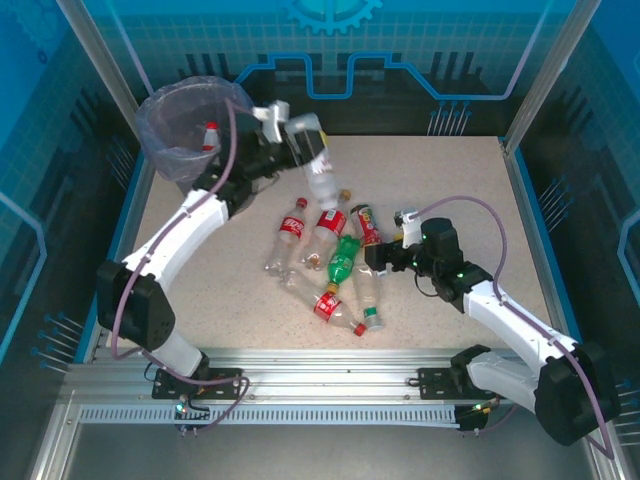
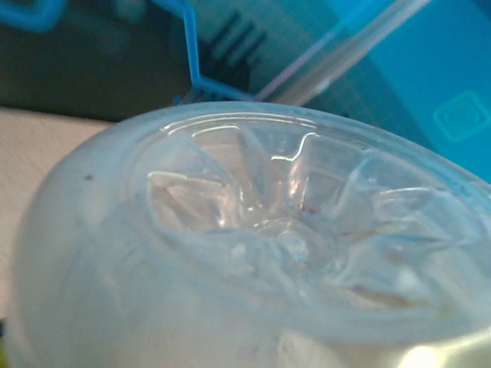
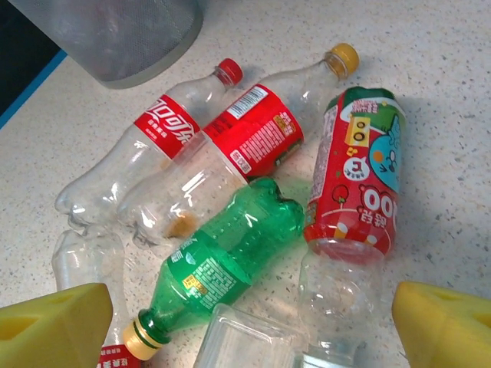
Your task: Put the plastic bottles in the bin
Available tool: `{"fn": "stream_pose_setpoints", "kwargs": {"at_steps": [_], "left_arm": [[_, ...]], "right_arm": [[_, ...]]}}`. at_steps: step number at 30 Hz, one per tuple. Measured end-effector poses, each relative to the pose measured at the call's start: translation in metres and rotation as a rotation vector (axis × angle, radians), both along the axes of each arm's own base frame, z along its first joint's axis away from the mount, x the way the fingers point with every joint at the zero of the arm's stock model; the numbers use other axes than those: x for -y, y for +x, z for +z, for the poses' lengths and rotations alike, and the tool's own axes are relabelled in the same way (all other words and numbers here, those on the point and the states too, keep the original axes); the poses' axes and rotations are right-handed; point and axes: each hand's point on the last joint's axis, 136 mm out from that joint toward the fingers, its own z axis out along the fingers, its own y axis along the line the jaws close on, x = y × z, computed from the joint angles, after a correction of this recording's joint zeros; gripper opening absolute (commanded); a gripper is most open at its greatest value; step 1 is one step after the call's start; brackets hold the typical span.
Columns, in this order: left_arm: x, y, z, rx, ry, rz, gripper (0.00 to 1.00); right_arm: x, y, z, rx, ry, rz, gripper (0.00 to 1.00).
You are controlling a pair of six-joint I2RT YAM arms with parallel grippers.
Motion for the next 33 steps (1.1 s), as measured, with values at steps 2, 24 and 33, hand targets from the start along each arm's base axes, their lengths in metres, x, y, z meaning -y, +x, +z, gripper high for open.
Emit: {"fn": "stream_pose_setpoints", "kwargs": {"at_steps": [2, 24, 33], "left_arm": [[-0.030, 0.012, 0.022, 0.049, 0.002, 0.067, 0.45], [-0.319, 0.068, 0.080, 0.198, -0.015, 0.764, 0.32], [-0.328, 0.105, 0.018, 0.020, 0.264, 0.692, 0.37]], "right_arm": [[0.002, -0.001, -0.003, -0.013, -0.011, -0.009, 0.95], [0.008, -0.007, 0.000, -0.016, 0.001, -0.033, 0.95], [0.012, -0.015, -0.018, -0.059, 0.001, -0.045, 0.95]]}}
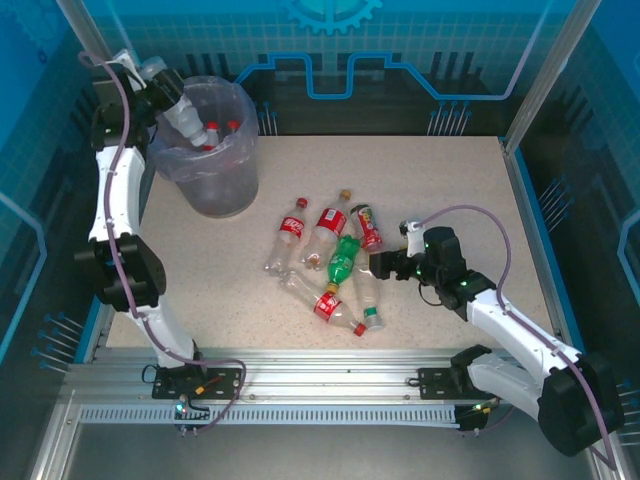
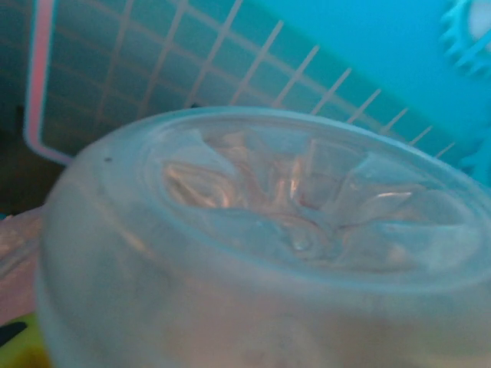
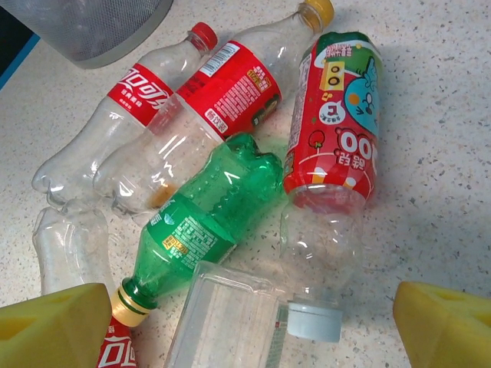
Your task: Put the plastic bottles in the bin
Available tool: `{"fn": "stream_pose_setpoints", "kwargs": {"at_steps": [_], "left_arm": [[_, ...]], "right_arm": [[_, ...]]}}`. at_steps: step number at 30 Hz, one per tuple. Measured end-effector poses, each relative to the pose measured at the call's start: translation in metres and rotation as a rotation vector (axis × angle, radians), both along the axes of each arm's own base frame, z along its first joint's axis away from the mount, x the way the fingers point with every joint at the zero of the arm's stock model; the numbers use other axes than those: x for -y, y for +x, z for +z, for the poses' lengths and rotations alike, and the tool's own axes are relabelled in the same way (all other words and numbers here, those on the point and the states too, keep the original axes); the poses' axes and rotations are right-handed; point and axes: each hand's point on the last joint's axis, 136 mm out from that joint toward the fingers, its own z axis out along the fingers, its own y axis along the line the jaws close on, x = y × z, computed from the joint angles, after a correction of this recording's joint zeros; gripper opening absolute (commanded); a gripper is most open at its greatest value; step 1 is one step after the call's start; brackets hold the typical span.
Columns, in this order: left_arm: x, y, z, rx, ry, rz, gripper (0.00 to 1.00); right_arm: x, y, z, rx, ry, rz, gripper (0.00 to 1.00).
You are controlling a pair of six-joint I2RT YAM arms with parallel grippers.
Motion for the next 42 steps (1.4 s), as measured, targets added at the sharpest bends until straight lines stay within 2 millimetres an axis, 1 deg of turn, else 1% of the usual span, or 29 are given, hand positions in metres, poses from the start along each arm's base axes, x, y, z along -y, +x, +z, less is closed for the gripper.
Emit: {"fn": "stream_pose_setpoints", "kwargs": {"at_steps": [3, 5, 10, 14, 16, 18, 23, 25, 27, 32, 34, 36, 39, 42], "left_arm": [[-0.003, -0.002, -0.022, -0.081, 0.087, 0.003, 0.38], [-0.003, -0.003, -0.032, -0.119, 0.145, 0.003, 0.38], [0.005, 0.005, -0.041, -0.164, 0.277, -0.008, 0.38], [0.013, 0.019, -0.056, -0.212, 0.360, -0.012, 0.40], [0.015, 0.027, -0.069, -0.248, 0.392, -0.014, 0.41], [0.014, 0.034, -0.087, -0.295, 0.429, -0.014, 0.42], [0.002, 0.037, -0.139, -0.439, 0.503, 0.003, 0.43], [-0.003, 0.035, -0.152, -0.479, 0.524, 0.014, 0.43], [-0.006, 0.033, -0.158, -0.500, 0.535, 0.024, 0.46], [-0.007, 0.031, -0.168, -0.522, 0.538, 0.023, 0.58], [-0.007, 0.032, -0.169, -0.523, 0.533, 0.025, 0.69], [-0.007, 0.031, -0.171, -0.528, 0.526, 0.027, 0.82], [-0.007, 0.030, -0.174, -0.538, 0.519, 0.026, 0.98], [-0.007, 0.030, -0.174, -0.536, 0.507, 0.033, 0.99]], "right_arm": [[0.000, 0.000, 0.000, 0.000, 0.001, -0.001, 0.95], [0.000, 0.000, 0.000, 0.000, 0.001, -0.001, 0.95], [0.000, 0.001, 0.001, 0.005, 0.004, -0.001, 0.95], [-0.001, 0.002, 0.003, 0.014, 0.010, 0.001, 0.95], [-0.002, 0.002, 0.003, 0.017, 0.011, 0.001, 0.96], [0.000, 0.001, 0.001, 0.013, 0.009, 0.000, 0.96], [0.007, 0.000, -0.004, 0.008, 0.007, -0.021, 0.96], [0.010, -0.001, -0.007, 0.006, 0.006, -0.029, 0.96], [0.013, -0.002, -0.010, -0.001, 0.005, -0.036, 0.96], [0.016, -0.002, -0.012, -0.005, 0.005, -0.043, 0.96], [0.017, -0.002, -0.012, -0.004, 0.006, -0.045, 0.96], [0.017, -0.002, -0.011, -0.001, 0.008, -0.046, 0.96], [0.017, -0.002, -0.009, 0.006, 0.010, -0.046, 0.96], [0.017, -0.002, -0.008, 0.010, 0.012, -0.047, 0.96]]}}
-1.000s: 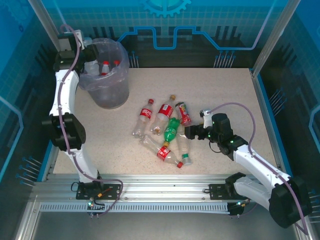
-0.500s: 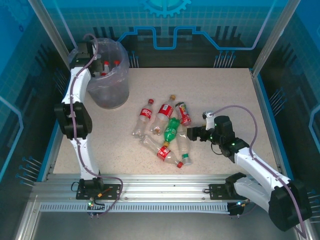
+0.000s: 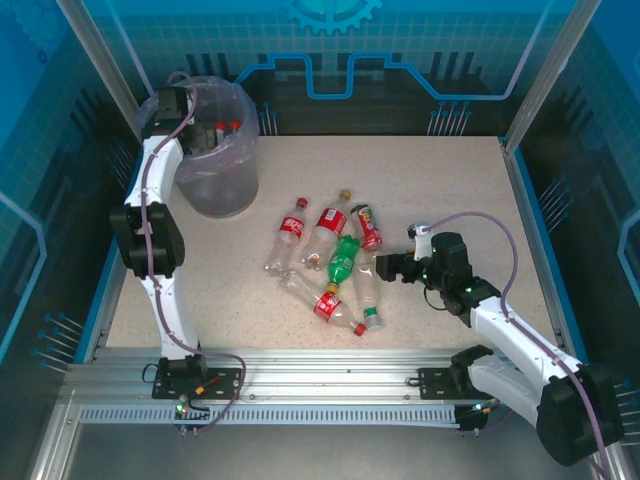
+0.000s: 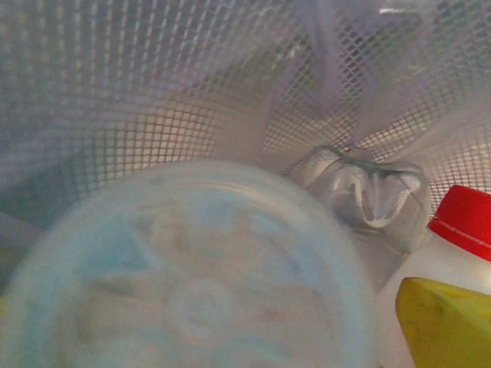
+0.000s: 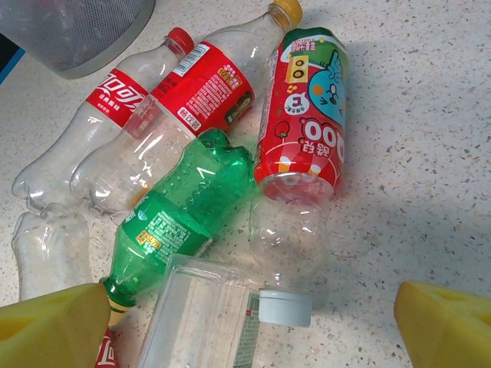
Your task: Put the plastic bottles in the bin
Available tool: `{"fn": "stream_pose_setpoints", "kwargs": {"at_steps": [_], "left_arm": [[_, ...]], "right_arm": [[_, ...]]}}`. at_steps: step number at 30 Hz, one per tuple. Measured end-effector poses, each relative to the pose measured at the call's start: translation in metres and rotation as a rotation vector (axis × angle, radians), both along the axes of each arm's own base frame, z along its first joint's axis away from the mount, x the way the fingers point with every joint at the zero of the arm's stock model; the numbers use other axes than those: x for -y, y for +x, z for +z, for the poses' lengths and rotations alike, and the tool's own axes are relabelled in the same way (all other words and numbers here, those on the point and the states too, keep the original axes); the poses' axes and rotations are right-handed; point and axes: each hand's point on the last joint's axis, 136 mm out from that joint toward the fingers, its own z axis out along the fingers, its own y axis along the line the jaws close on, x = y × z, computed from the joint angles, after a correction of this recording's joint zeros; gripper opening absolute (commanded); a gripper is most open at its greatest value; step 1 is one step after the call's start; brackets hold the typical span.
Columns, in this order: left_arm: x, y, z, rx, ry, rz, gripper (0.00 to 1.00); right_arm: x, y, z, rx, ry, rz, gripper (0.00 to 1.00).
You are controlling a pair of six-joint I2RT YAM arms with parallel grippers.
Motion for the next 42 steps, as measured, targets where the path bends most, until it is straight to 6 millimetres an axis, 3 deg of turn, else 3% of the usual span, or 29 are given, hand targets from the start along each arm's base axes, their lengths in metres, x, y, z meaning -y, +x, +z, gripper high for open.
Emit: {"fn": "stream_pose_setpoints", "kwargs": {"at_steps": [10, 13, 20, 26, 35, 39, 42], "left_arm": [[0.009, -0.005, 0.013, 0.016, -0.037, -0.027, 0.99], [0.015, -0.008, 0.031, 0.046, -0.045, -0.046, 0.99], [0.029, -0.031, 0.097, 0.159, -0.044, -0.081, 0.99], [0.053, -0.058, 0.130, 0.208, -0.036, -0.118, 0.99], [0.108, -0.102, 0.148, 0.235, -0.051, -0.215, 0.99], [0.128, -0.133, 0.137, 0.227, -0.103, -0.234, 0.99], [0.160, -0.156, 0.122, 0.207, -0.159, -0.288, 0.99]], "right_arm": [[0.001, 0.001, -0.001, -0.002, -0.001, -0.004, 0.96], [0.001, 0.001, -0.004, -0.012, -0.004, -0.004, 0.96], [0.002, 0.002, -0.005, -0.019, -0.005, -0.015, 0.96], [0.005, 0.004, -0.013, -0.049, -0.025, -0.037, 0.95], [0.005, 0.007, -0.016, -0.091, -0.024, -0.051, 0.95], [0.002, 0.006, -0.017, -0.110, -0.012, -0.053, 0.94], [-0.003, 0.004, -0.015, -0.143, -0.028, -0.042, 0.92]]}}
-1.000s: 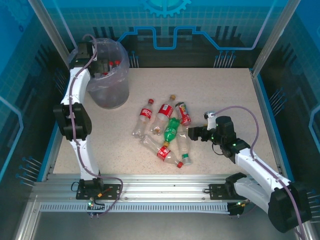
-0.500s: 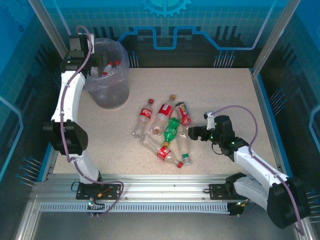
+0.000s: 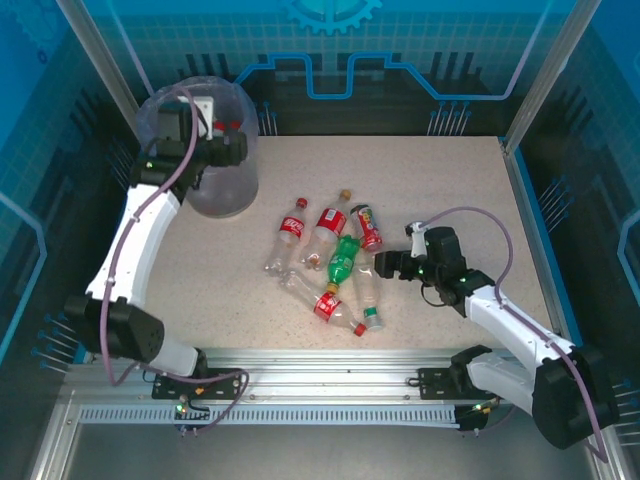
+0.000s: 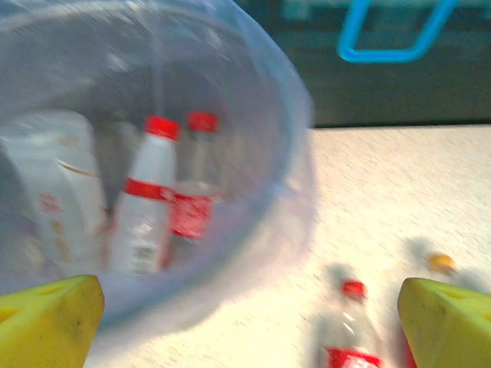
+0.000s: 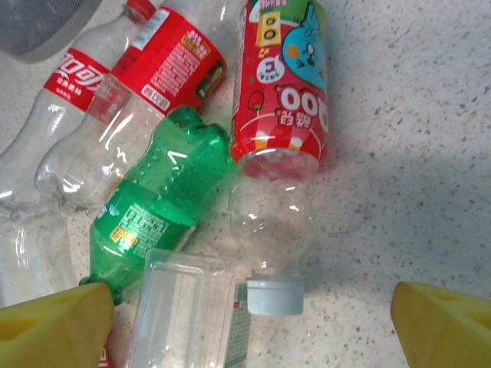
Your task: Put the plastic bottles in the bin
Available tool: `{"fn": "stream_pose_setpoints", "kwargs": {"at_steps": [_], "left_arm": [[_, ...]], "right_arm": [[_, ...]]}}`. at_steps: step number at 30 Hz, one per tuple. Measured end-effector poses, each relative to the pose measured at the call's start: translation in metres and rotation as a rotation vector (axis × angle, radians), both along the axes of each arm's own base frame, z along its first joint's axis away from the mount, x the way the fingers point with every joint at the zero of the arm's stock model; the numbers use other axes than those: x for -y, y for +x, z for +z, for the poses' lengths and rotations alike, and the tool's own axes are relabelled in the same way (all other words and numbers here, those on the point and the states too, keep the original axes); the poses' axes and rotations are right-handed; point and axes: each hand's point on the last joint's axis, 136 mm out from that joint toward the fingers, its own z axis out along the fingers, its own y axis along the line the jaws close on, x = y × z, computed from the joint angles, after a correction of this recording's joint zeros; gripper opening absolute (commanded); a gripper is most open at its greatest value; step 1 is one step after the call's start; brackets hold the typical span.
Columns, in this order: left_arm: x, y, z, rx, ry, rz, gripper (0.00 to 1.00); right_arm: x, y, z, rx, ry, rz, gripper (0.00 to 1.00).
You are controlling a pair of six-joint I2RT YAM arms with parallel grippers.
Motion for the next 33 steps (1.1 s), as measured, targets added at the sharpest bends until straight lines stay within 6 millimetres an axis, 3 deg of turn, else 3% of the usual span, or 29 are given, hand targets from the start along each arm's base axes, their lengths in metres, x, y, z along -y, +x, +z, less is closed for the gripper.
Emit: {"fn": "stream_pose_setpoints", "kwargs": {"at_steps": [5, 8, 14, 17, 26, 33], "left_arm": [[0.073, -0.035, -0.033, -0.066, -0.085, -0.160, 0.99], [0.104, -0.056, -0.062, -0.127, -0.196, -0.225, 0.99], [0.131, -0.100, -0.141, -0.286, -0.433, -0.188, 0.99], [0.136, -0.110, -0.163, -0.339, -0.492, -0.147, 0.99], [0.139, -0.110, -0.173, -0.328, -0.648, -0.071, 0.99], [0.143, -0.105, -0.168, -0.307, -0.677, -0.077, 0.99]], "right_arm": [[0.003, 0.001, 0.004, -0.030, -0.057, -0.024, 0.87], [0.009, 0.002, -0.001, -0.055, -0.092, -0.053, 0.84], [0.007, 0.021, -0.009, -0.106, -0.146, -0.067, 0.83], [0.001, 0.032, -0.014, -0.127, -0.170, -0.058, 0.82], [-0.029, 0.063, -0.028, -0.153, -0.216, -0.011, 0.72], [-0.027, 0.073, -0.053, -0.199, -0.264, -0.037, 0.67]]}}
